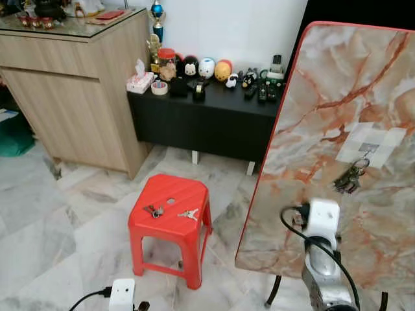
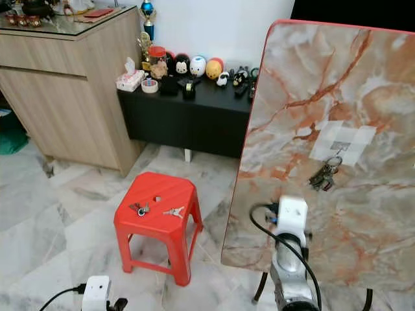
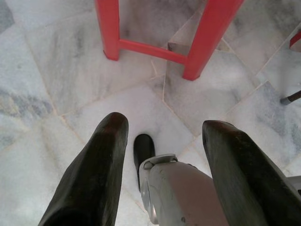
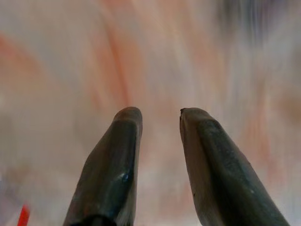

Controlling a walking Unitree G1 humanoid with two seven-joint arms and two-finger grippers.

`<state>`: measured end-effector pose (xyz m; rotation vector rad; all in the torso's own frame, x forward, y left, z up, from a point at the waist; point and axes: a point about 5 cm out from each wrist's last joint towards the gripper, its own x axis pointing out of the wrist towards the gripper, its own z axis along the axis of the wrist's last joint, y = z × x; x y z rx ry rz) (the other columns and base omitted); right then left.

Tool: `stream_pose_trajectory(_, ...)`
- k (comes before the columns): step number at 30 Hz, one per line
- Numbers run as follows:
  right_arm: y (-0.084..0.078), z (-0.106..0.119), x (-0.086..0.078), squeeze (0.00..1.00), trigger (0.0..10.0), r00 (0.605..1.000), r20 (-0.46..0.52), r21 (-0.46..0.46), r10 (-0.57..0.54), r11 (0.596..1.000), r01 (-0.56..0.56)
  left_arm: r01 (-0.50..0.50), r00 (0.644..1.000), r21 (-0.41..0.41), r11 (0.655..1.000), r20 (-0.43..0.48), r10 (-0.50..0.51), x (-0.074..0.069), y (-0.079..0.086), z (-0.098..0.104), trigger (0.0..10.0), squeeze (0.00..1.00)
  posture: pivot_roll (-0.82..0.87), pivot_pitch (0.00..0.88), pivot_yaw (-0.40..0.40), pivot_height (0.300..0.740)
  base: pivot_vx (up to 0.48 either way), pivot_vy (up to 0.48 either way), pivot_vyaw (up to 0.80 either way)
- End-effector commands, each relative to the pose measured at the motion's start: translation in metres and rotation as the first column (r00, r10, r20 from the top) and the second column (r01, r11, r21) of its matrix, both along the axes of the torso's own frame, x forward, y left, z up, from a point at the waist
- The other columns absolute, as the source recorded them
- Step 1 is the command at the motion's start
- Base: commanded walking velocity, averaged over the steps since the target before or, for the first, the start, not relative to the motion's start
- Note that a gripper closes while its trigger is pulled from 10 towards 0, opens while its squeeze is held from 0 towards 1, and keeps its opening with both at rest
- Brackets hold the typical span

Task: Hang keys on a hook

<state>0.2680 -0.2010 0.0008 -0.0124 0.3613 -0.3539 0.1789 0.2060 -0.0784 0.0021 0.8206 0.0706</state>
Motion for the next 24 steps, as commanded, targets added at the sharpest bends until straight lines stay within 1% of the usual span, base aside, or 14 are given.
stream_pose_trajectory(1, 0.001, -0.034, -0.029, 0.0, 10.0, 0.984, -0.177, 0.073, -0.004, 0.997, 0.017, 0.003, 1.0, 0.0, 1.0, -0.019, -0.003, -0.003, 0.0, -0.002, 10.0, 0.0, 0.04, 0.0, -0.069, 0.74, 0.0, 0.0, 0.0)
stream_pose_trajectory(4, 0.001, -0.05, -0.046, 0.0, 10.0, 0.964, -0.266, 0.083, 0.001, 0.996, 0.022, 0.002, 1.0, 0.002, 1.0, -0.017, -0.002, -0.003, 0.002, -0.001, 10.0, 0.0, 0.04, 0.0, -0.065, 0.74, 0.0, 0.0, 0.0)
stream_pose_trajectory(5, 0.002, -0.056, -0.053, 0.0, 10.0, 0.951, -0.308, 0.051, 0.026, 0.999, -0.011, 0.002, 1.0, 0.003, 1.0, -0.017, -0.002, -0.003, 0.003, -0.001, 10.0, 0.0, 0.03, 0.0, -0.058, 0.74, 0.0, 0.0, 0.0)
stream_pose_trajectory(6, 0.005, -0.069, -0.069, 0.0, 10.0, 0.911, -0.404, 0.031, 0.082, 0.997, -0.075, 0.013, 1.0, 0.007, 1.0, -0.025, -0.012, -0.003, 0.004, -0.001, 10.0, 0.0, 0.03, 0.0, -0.049, 0.74, 0.0, 0.0, 0.0)
stream_pose_trajectory(8, 0.009, -0.084, -0.09, 0.0, 10.0, 0.846, -0.512, 0.06, 0.151, 0.988, -0.14, 0.026, 0.999, 0.01, 1.0, -0.036, -0.026, -0.004, 0.004, -0.002, 10.0, 0.0, 0.04, 0.0, -0.046, 0.74, 0.0, 0.0, 0.0)
stream_pose_trajectory(9, 0.01, -0.086, -0.093, 0.0, 10.0, 0.83, -0.531, 0.064, 0.17, 0.985, -0.16, 0.025, 0.999, 0.009, 1.0, -0.036, -0.025, -0.004, 0.004, -0.002, 10.0, 0.0, 0.04, 0.0, -0.046, 0.74, 0.0, 0.0, 0.0)
stream_pose_trajectory(10, 0.01, -0.091, -0.103, 0.0, 10.0, 0.793, -0.581, 0.073, 0.181, 0.983, -0.171, 0.024, 0.999, 0.009, 1.0, -0.033, -0.024, -0.003, 0.004, -0.001, 10.0, 0.0, 0.05, 0.0, -0.047, 0.74, 0.0, 0.0, 0.0)
stream_pose_trajectory(11, 0.01, -0.093, -0.106, 0.0, 10.0, 0.784, -0.596, 0.08, 0.175, 0.984, -0.159, 0.024, 0.999, 0.009, 1.0, -0.031, -0.024, -0.002, 0.004, -0.001, 10.0, 0.0, 0.05, 0.0, -0.047, 0.74, 0.0, 0.0, 0.0)
stream_pose_trajectory(12, 0.009, -0.094, -0.108, 0.0, 10.0, 0.788, -0.599, 0.096, 0.139, 0.99, -0.102, 0.025, 0.999, 0.011, 1.0, -0.027, -0.025, -0.001, 0.005, 0.0, 10.0, 0.0, 0.07, 0.0, -0.049, 0.74, 0.0, 0.0, 0.0)
stream_pose_trajectory(13, 0.009, -0.094, -0.108, 0.0, 10.0, 0.788, -0.599, 0.096, 0.139, 0.99, -0.102, 0.025, 0.999, 0.011, 1.0, -0.027, -0.025, -0.001, 0.005, 0.0, 10.0, 0.0, 0.07, 0.0, -0.049, 0.74, 0.0, 0.0, 0.0)
stream_pose_trajectory(14, 0.009, -0.093, -0.106, 0.0, 10.0, 0.813, -0.576, 0.124, 0.084, 0.992, -0.015, 0.026, 0.999, 0.013, 1.0, -0.024, -0.026, 0.0, 0.006, 0.0, 10.0, 0.0, 0.06, 0.0, -0.043, 0.74, 0.0, 0.0, 0.0)
stream_pose_trajectory(15, 0.01, -0.092, -0.103, 0.0, 10.0, 0.822, -0.564, 0.141, 0.076, 0.99, 0.005, 0.025, 0.999, 0.013, 1.0, -0.024, -0.025, 0.0, 0.007, 0.0, 10.0, 0.0, 0.05, 0.0, -0.038, 0.74, 0.0, 0.0, 0.0)
stream_pose_trajectory(21, 0.018, -0.087, -0.089, 0.0, 10.0, 0.831, -0.538, 0.156, 0.145, 0.985, -0.071, 0.018, 0.999, 0.006, 1.0, -0.03, -0.018, 0.0, 0.007, 0.0, 10.0, 0.0, 0.05, 0.0, -0.039, 0.74, 0.0, 0.0, 0.0)
stream_pose_trajectory(24, 0.017, -0.086, -0.087, 0.0, 10.0, 0.84, -0.528, 0.155, 0.126, 0.987, -0.051, -0.005, 0.999, -0.003, 1.0, -0.036, 0.005, -0.001, 0.008, -0.001, 10.0, 0.0, 0.06, 0.0, -0.044, 0.74, 0.0, 0.0, 0.0)
